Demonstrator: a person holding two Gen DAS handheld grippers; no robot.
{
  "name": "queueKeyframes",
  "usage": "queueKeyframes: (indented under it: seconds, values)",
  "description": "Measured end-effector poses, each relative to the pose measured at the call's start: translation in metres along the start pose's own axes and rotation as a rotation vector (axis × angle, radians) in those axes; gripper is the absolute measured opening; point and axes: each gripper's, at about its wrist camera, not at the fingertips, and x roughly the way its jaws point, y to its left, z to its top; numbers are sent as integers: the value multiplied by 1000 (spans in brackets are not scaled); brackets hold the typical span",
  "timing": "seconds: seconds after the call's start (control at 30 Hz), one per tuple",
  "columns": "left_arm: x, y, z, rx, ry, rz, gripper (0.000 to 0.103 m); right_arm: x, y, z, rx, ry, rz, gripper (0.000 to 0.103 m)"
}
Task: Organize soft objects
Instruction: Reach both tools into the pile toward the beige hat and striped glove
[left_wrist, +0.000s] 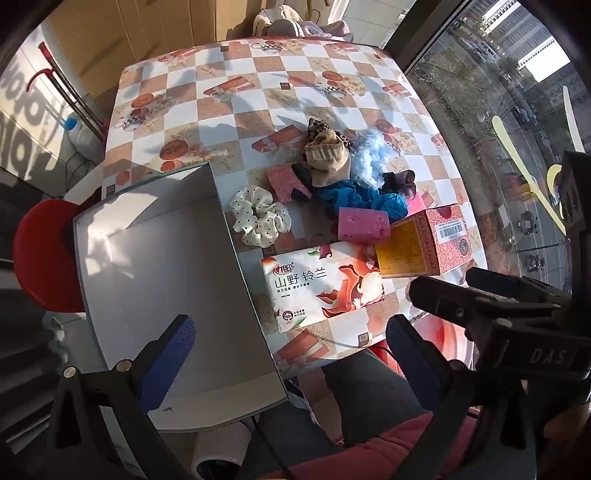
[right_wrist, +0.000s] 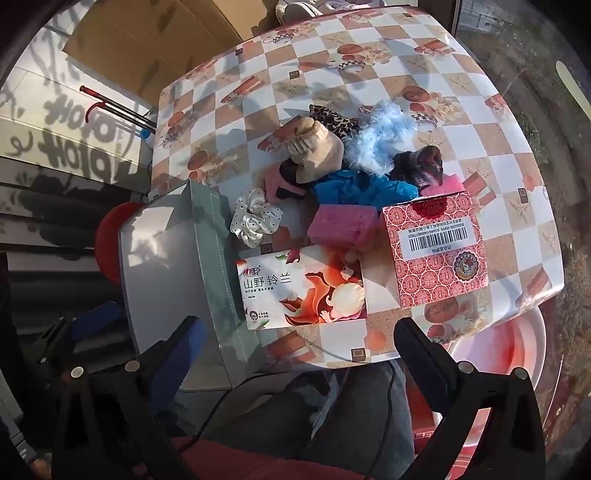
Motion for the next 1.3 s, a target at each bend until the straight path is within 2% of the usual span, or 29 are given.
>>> queueKeyframes:
  seconds: [0.2,0.23,0.4,0.6,0.63,0.83,1.03,1.2,1.3]
  values:
    - [-2,17,-1,-4,-17,12,103,-12,-9,2,45,-56,-9,103]
    - [-2,20,-3,5,-41,11,103,-16,-15,3,62,-70,-17,103]
    - [12,20,16,12,-55,40,103,-28,-55,7,152,-90,-73,103]
    - [33,-1,56,34,-76,63,103,-31,-105,22,228,-77,-94,103]
    - [32,-9,67,45,-97,93,103,-29,-112,26,234,-72,-94,103]
    - [73,-41,123,66,-59,85,103,-26,-147,66,225,-58,-86,103]
    - [122,-57,161,74,12,153,103,3,-169,113,156,11,-62,103]
    - [152,-60,181,39,56,143,103,46,-172,146,70,90,-34,103]
    - [169,-59,188,33,72,178,103,76,-169,160,28,149,6,103]
